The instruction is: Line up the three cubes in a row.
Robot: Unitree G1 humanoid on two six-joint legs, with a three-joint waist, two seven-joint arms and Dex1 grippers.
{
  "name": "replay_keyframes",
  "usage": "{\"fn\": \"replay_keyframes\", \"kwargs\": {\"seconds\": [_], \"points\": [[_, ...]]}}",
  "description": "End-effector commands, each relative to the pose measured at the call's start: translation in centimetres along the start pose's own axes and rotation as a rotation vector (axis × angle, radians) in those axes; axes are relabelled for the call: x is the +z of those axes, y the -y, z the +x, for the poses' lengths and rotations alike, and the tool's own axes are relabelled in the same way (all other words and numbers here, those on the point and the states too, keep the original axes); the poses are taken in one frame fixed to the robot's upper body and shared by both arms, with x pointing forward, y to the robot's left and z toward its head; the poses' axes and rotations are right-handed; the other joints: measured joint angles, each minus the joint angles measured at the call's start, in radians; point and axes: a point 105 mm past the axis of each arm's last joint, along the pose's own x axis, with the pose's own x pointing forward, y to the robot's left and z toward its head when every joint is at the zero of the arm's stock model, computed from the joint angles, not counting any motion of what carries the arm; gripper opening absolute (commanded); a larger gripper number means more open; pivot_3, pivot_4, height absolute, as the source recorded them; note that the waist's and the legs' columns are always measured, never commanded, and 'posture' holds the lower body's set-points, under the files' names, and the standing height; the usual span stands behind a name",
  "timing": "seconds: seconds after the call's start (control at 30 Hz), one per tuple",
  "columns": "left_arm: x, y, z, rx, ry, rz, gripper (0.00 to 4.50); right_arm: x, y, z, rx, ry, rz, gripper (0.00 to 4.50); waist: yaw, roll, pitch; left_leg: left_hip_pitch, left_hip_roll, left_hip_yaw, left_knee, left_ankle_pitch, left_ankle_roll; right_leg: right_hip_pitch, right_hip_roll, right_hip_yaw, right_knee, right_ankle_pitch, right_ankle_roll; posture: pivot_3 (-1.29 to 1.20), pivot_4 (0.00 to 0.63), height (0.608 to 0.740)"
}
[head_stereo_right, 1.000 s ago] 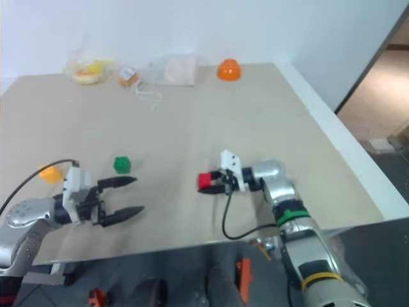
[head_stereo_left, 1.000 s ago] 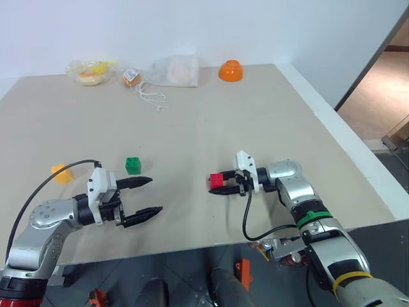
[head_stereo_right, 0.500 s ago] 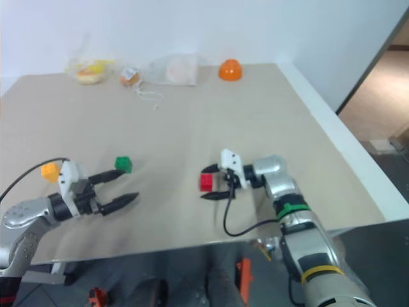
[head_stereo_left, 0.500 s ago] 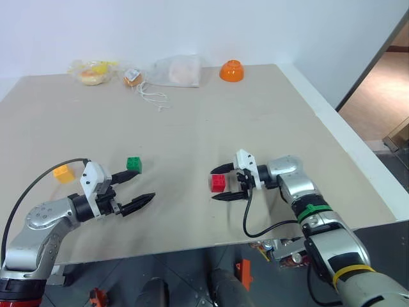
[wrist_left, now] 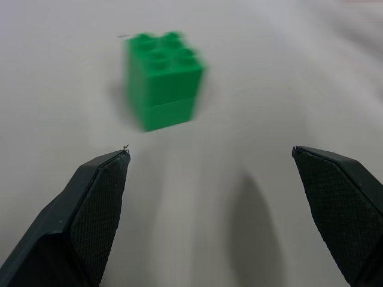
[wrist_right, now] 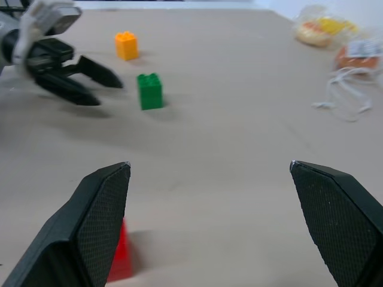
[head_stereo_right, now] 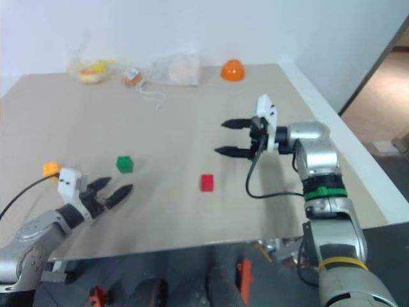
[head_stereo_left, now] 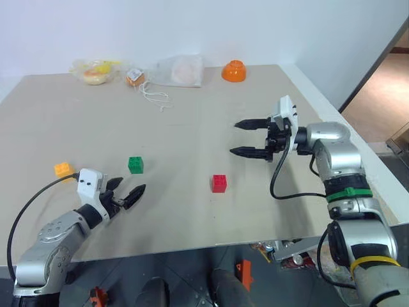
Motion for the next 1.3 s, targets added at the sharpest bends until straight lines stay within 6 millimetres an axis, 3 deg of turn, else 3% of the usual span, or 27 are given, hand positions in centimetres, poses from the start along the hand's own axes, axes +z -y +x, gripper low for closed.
{"fn": "replay_keyframes", "kwargs": {"seconds": [0.03, 0.2, 0.5, 0.73, 0.93, 1.03, 1.23, 1.27, 1.3], "points": [[0.6, -0.8, 0.4, 0.081, 0.018, 0.05, 4.5, 1.3, -0.4, 0.2, -0.014, 0.038, -0.026, 4.44, 0.002, 0.0, 0.0, 0.0, -0.001, 0.0, 0.0, 0.0, 0.0, 0.0, -0.001, 0.0, 0.0, 0.0, 0.0, 0.0, 0.15, 0.74], [-0.3, 0.4, 1.8, 0.032, -0.017, 0.098, 4.5, 1.5, -1.1, 0.0, -0.043, 0.054, -0.009, 4.44, 0.005, 0.0, 0.0, 0.0, -0.001, 0.0, 0.001, 0.002, -0.002, 0.001, -0.001, 0.001, 0.0, 0.001, 0.001, 0.0, 0.15, 0.74], [0.9, -0.4, 4.4, 0.116, 0.02, 0.068, 4.5, 1.8, -1.4, -0.2, -0.063, 0.06, 0.002, 4.44, 0.01, 0.0, 0.0, 0.003, -0.003, -0.001, 0.002, 0.011, 0.002, 0.005, -0.001, 0.0, -0.001, 0.004, 0.008, 0.0, 0.15, 0.74], [2.3, 1.1, 6.3, 0.086, 0.047, 0.055, 4.5, 1.6, -1.5, -0.2, -0.07, 0.057, 0.007, 4.44, 0.006, 0.0, 0.0, 0.002, -0.002, -0.001, 0.001, 0.012, 0.003, 0.005, 0.0, 0.0, -0.001, 0.005, 0.008, 0.0, 0.15, 0.74], [2.6, 1.9, 6.6, 0.081, 0.044, 0.065, 4.5, 1.4, -1.4, 0.0, -0.068, 0.056, 0.007, 4.44, 0.006, 0.0, 0.0, 0.0, -0.002, 0.0, -0.004, 0.011, 0.002, 0.001, -0.001, 0.002, -0.002, 0.004, 0.008, 0.0, 0.15, 0.74], [2.4, 1.4, 6.4, 0.114, 0.043, 0.065, 3.77, 1.3, -1.4, 0.0, -0.071, 0.055, 0.011, 4.5, 0.006, 0.0, 0.0, -0.001, -0.002, -0.001, -0.005, 0.011, 0.002, 0.0, -0.001, 0.002, -0.002, 0.004, 0.007, 0.0, 0.15, 0.74], [2.3, 1.0, 6.3, 0.133, 0.041, 0.058, 1.7, 1.0, -1.2, 0.1, -0.077, 0.052, 0.014, 4.5, 0.006, 0.0, 0.0, -0.001, -0.003, 0.0, -0.005, 0.011, 0.002, 0.0, -0.001, 0.002, -0.002, 0.003, 0.008, 0.0, 0.15, 0.74], [2.3, 1.1, 6.4, 0.129, 0.036, 0.057, 1.42, 1.0, -1.2, 0.2, -0.077, 0.051, 0.014, 4.5, 0.006, 0.0, 0.0, -0.001, -0.003, 0.0, -0.005, 0.011, 0.002, 0.0, -0.001, 0.002, -0.002, 0.003, 0.009, 0.0, 0.15, 0.74], [2.5, 1.2, 6.5, 0.116, 0.039, 0.057, 1.42, 0.9, -1.3, 0.2, -0.076, 0.051, 0.014, 4.5, 0.006, 0.0, 0.0, -0.001, -0.003, 0.0, -0.005, 0.011, 0.002, 0.0, -0.001, 0.002, -0.002, 0.003, 0.009, 0.0, 0.15, 0.74]]}}
